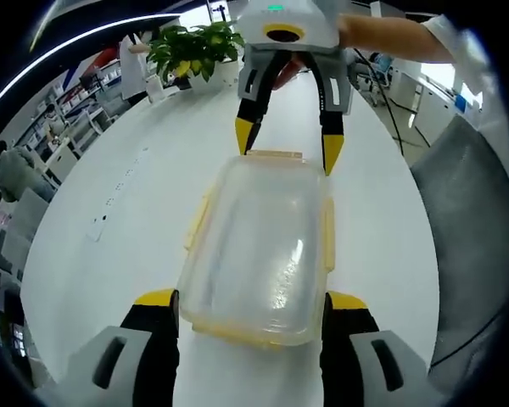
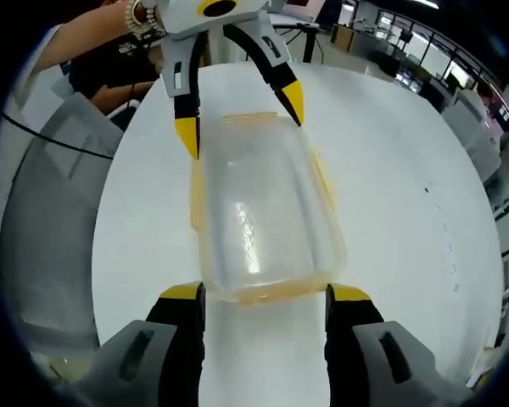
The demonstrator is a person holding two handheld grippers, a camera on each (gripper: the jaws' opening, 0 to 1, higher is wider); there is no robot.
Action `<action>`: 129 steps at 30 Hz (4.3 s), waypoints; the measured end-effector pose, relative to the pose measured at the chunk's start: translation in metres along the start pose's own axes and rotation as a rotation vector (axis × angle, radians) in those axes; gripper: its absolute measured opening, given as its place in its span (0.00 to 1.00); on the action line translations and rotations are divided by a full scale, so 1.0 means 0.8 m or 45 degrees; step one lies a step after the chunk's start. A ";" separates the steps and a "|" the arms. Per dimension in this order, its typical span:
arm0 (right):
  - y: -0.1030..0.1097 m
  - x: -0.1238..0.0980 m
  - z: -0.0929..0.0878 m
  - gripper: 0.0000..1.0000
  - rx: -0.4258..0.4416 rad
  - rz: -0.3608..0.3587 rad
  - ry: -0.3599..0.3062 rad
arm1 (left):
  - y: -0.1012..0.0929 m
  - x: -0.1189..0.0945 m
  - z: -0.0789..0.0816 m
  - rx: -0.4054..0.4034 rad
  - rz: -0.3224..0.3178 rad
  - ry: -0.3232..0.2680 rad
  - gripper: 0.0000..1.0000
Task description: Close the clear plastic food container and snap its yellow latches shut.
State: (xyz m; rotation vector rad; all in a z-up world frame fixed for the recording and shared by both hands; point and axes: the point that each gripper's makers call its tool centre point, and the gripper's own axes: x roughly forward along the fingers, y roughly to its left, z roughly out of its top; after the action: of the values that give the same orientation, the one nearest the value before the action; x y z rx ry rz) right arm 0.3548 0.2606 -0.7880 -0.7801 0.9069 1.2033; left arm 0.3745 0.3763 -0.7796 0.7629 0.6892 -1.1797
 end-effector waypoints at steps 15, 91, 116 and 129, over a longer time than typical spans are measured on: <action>-0.041 0.003 0.006 0.54 0.007 -0.008 0.006 | 0.036 0.008 0.006 0.000 0.000 -0.035 0.64; -0.016 -0.086 -0.013 0.67 0.226 -0.265 -0.266 | -0.016 -0.073 -0.014 -0.250 0.383 -0.277 0.73; 0.117 -0.140 -0.015 0.66 0.303 -0.459 -0.486 | -0.139 -0.181 -0.056 -0.491 0.534 -0.480 0.69; 0.168 -0.140 -0.025 0.65 0.562 -0.723 -0.702 | -0.175 -0.219 -0.080 -0.558 0.748 -0.624 0.62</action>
State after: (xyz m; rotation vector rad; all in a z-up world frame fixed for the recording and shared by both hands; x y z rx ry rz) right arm 0.2070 0.2214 -0.7003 -0.2822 0.4180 0.6232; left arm 0.1920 0.4958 -0.6972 0.2505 0.2607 -0.6015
